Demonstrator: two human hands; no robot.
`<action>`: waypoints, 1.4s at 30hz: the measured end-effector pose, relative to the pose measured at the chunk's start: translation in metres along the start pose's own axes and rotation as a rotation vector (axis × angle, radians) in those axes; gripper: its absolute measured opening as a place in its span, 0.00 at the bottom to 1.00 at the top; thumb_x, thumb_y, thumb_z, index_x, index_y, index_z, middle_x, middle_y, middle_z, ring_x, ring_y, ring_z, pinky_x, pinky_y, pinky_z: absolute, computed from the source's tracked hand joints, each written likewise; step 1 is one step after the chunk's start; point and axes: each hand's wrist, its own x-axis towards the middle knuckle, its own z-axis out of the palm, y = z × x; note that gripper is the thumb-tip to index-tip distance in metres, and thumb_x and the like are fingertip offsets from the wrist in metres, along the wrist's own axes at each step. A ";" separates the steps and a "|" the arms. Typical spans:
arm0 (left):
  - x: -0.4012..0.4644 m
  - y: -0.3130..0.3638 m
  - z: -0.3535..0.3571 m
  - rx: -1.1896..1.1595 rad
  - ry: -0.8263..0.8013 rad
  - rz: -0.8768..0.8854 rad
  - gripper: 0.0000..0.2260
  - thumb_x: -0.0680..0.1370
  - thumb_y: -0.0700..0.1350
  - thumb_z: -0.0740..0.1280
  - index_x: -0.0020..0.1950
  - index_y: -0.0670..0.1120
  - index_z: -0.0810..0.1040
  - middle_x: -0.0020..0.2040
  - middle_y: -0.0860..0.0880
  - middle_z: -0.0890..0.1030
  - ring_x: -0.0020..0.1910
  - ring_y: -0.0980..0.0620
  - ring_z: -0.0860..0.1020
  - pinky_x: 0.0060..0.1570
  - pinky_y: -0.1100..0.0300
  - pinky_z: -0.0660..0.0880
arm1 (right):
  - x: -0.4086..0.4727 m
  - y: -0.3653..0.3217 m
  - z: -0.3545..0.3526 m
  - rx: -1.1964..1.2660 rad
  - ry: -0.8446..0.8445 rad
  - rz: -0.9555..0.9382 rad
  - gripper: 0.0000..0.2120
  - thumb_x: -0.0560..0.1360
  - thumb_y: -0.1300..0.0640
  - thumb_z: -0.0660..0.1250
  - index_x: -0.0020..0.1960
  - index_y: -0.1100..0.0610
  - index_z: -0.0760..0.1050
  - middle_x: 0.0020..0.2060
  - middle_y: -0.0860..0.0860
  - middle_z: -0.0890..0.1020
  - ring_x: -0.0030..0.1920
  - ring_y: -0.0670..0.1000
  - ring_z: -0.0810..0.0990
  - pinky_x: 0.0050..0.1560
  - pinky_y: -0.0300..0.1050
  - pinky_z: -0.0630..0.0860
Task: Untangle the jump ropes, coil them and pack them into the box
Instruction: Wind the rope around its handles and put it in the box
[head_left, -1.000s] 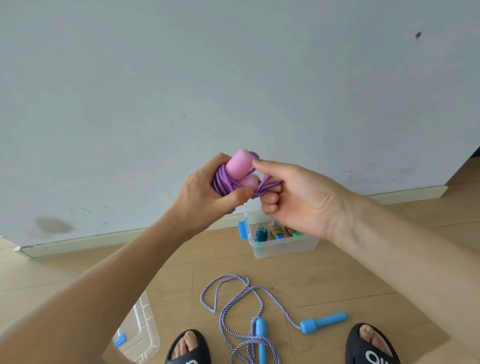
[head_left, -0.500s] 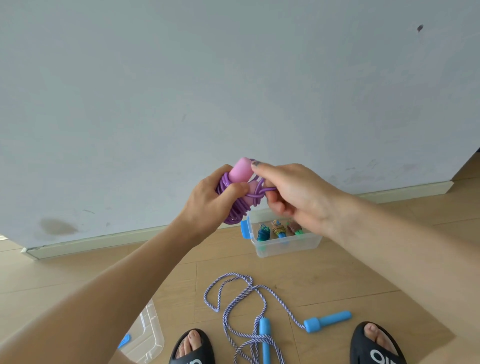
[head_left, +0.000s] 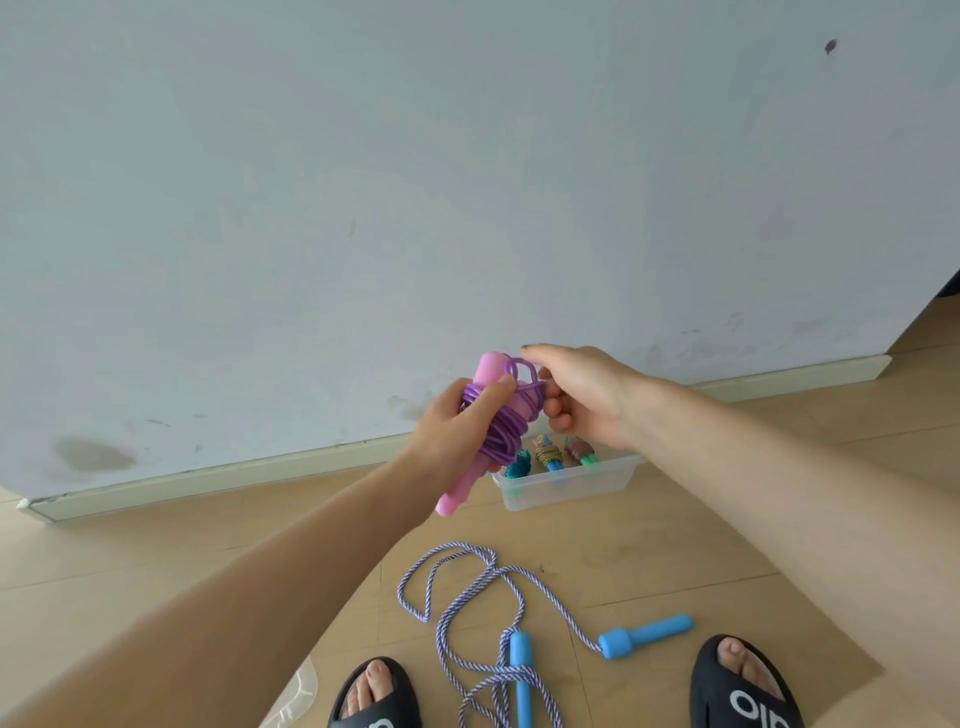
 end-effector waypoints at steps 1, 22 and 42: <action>0.005 -0.003 0.002 0.025 -0.017 -0.041 0.19 0.77 0.61 0.67 0.55 0.45 0.77 0.42 0.41 0.84 0.31 0.47 0.81 0.36 0.55 0.80 | 0.006 0.005 -0.002 -0.089 0.008 0.000 0.12 0.78 0.52 0.62 0.38 0.56 0.70 0.29 0.52 0.68 0.27 0.49 0.66 0.27 0.42 0.62; 0.151 -0.056 0.069 -0.008 -0.297 -0.370 0.24 0.82 0.60 0.49 0.59 0.48 0.79 0.54 0.46 0.84 0.55 0.45 0.82 0.66 0.45 0.72 | 0.145 0.099 -0.049 -0.335 0.111 0.168 0.23 0.69 0.50 0.73 0.59 0.57 0.73 0.48 0.55 0.85 0.44 0.55 0.86 0.50 0.54 0.83; 0.254 -0.194 0.045 0.585 0.016 -0.105 0.09 0.80 0.41 0.56 0.57 0.51 0.70 0.40 0.47 0.75 0.30 0.50 0.71 0.27 0.60 0.67 | 0.299 0.224 0.006 -0.740 0.072 0.128 0.27 0.65 0.40 0.71 0.56 0.55 0.73 0.49 0.53 0.81 0.47 0.56 0.81 0.49 0.50 0.79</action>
